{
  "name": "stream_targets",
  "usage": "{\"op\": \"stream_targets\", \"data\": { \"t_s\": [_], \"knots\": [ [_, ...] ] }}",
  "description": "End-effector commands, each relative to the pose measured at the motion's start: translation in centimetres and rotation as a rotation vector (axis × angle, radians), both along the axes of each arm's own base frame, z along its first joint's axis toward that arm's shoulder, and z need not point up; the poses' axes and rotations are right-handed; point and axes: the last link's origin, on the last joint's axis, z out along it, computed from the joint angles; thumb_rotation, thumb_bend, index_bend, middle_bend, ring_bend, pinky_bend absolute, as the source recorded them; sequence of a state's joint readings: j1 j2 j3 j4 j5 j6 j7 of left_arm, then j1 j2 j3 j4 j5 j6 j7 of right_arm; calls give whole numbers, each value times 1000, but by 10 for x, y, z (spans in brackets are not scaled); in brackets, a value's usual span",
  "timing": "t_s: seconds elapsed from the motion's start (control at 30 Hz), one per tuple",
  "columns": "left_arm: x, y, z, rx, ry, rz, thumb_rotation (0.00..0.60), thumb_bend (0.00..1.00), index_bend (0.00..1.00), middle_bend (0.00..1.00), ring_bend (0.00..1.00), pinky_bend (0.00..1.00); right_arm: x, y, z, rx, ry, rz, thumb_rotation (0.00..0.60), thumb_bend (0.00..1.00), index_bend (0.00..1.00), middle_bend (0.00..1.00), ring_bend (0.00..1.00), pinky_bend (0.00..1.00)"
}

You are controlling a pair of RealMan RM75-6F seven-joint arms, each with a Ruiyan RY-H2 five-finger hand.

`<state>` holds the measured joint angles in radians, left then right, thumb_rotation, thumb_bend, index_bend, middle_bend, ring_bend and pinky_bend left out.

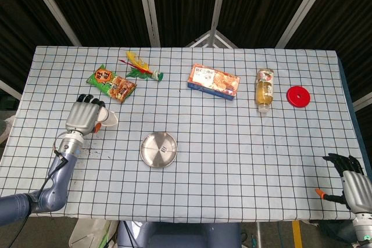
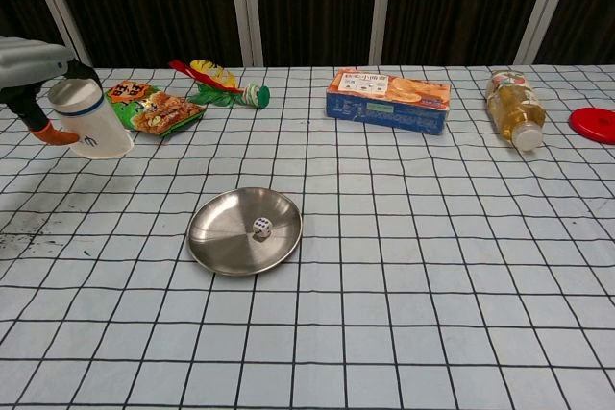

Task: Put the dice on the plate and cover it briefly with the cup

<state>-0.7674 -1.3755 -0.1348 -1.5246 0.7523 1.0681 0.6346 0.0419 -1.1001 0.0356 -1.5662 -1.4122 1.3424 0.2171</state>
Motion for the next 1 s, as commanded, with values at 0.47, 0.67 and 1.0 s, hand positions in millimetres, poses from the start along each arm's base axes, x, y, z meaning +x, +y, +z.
{"op": "stream_targets", "data": {
  "t_s": [0.47, 0.67, 1.0],
  "knots": [
    [-20, 8, -37, -87, -114, 50, 600, 419, 288, 225, 94, 117, -2, -2, -5, 12, 12, -7, 600, 96, 248, 188, 126, 0],
    [-18, 2, -31, -120, -101, 46, 600, 304, 66, 27, 0, 51, -1, -3, -5, 13, 12, -3, 600, 96, 248, 188, 126, 0],
    [-4, -24, 11, -38, 2, -33, 600, 188, 0, 0, 0, 0, 2, -3, -8, 24, 15, 0, 600, 96, 248, 188, 126, 0]
  ]
}}
